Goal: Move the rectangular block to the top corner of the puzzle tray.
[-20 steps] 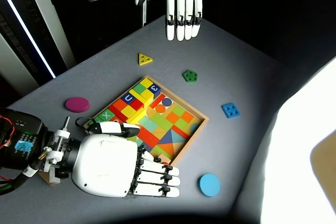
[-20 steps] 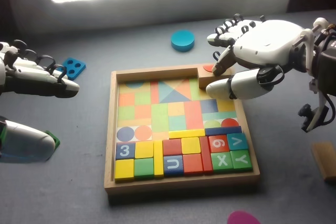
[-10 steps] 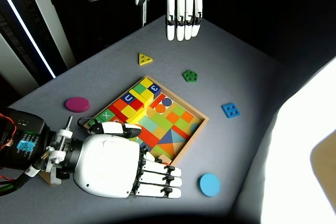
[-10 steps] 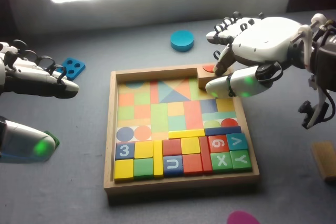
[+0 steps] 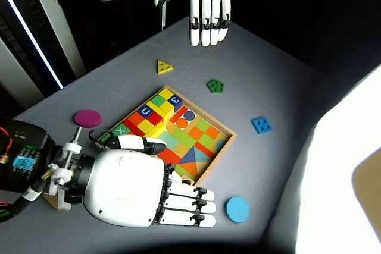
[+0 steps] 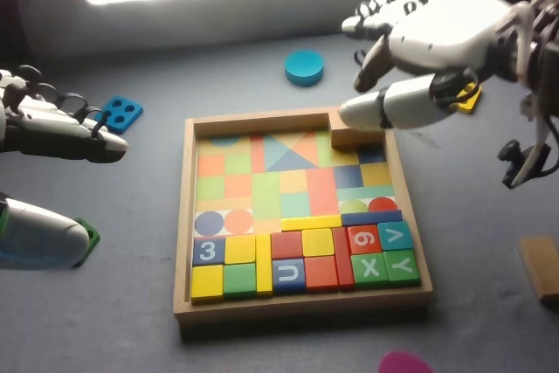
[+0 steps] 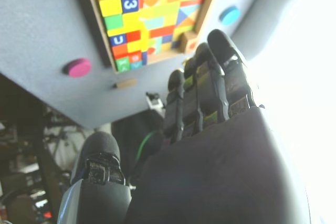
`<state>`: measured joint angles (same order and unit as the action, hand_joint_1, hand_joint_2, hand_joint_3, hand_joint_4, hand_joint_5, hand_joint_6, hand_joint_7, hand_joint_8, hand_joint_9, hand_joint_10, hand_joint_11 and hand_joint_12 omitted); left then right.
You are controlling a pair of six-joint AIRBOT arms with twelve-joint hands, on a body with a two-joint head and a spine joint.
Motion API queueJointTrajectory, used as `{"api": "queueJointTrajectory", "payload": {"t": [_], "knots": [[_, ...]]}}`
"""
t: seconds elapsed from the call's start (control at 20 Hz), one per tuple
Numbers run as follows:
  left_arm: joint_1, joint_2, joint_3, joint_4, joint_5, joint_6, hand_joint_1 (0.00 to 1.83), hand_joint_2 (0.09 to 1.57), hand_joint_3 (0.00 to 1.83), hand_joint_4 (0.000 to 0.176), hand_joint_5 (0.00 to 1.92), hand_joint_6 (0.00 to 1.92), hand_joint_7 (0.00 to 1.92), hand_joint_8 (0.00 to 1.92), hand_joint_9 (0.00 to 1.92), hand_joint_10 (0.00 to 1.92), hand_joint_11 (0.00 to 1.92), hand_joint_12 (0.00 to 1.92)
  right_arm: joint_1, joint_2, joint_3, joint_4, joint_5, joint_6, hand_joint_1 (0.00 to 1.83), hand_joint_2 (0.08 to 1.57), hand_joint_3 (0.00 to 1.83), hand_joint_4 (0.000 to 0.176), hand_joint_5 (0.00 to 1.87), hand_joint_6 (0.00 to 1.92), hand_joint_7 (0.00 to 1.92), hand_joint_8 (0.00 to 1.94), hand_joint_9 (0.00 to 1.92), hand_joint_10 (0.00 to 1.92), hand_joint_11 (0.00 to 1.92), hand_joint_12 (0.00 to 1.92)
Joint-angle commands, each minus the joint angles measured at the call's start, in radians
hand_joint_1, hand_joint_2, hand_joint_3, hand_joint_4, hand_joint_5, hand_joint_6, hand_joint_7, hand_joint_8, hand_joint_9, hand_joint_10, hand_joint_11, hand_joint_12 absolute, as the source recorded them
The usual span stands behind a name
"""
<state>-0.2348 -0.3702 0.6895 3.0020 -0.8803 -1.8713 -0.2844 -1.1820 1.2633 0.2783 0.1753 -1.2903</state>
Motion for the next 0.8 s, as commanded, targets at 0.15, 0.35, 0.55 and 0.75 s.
{"api": "queueJointTrajectory", "payload": {"t": [0.15, 0.35, 0.55, 0.75], "knots": [[-0.01, 0.001, 0.001, 0.01, 0.084, 0.0, 0.0, 1.25, 0.0, 0.0, 0.17, 0.0, 0.18, 0.0, 0.21, 0.0, 0.0, 0.71, 0.06, 0.094, -0.129, -0.001, 0.119, 0.007, 0.0, 1.18, 0.0, 0.0, 0.75, 0.0, 0.08, 0.01, 0.0, 0.0, 0.0, 0.0], [-0.001, 0.002, 0.002, 0.01, 0.084, -0.001, 0.0, 1.25, 0.0, 0.0, 0.29, 0.01, 0.46, 0.01, 0.49, 0.03, 0.04, 1.09, 0.041, 0.103, -0.154, -0.001, 0.119, -0.003, 0.0, 1.2, 0.0, 0.0, 0.74, 0.01, 0.51, 0.03, 0.24, 0.06, 0.0, 0.69], [-0.002, 0.002, 0.019, 0.01, 0.084, -0.001, 0.0, 1.29, 0.0, 0.0, 0.55, 0.03, 0.82, 0.04, 0.83, 0.11, 0.25, 1.33, 0.042, 0.108, -0.174, -0.001, 0.119, -0.006, 0.03, 1.21, 0.0, 0.0, 0.88, 0.23, 0.91, 0.14, 0.54, 0.66, 0.01, 1.56], [-0.003, 0.001, 0.015, 0.01, 0.084, -0.001, 0.0, 1.31, 0.0, 0.0, 1.06, 0.13, 0.89, 1.08, 0.78, 1.35, 0.5, 1.7, 0.042, 0.108, -0.187, -0.002, 0.119, -0.006, 0.07, 1.23, 0.0, 0.0, 0.73, 1.49, 0.78, 1.5, 0.69, 1.66, 0.53, 1.92]]}}
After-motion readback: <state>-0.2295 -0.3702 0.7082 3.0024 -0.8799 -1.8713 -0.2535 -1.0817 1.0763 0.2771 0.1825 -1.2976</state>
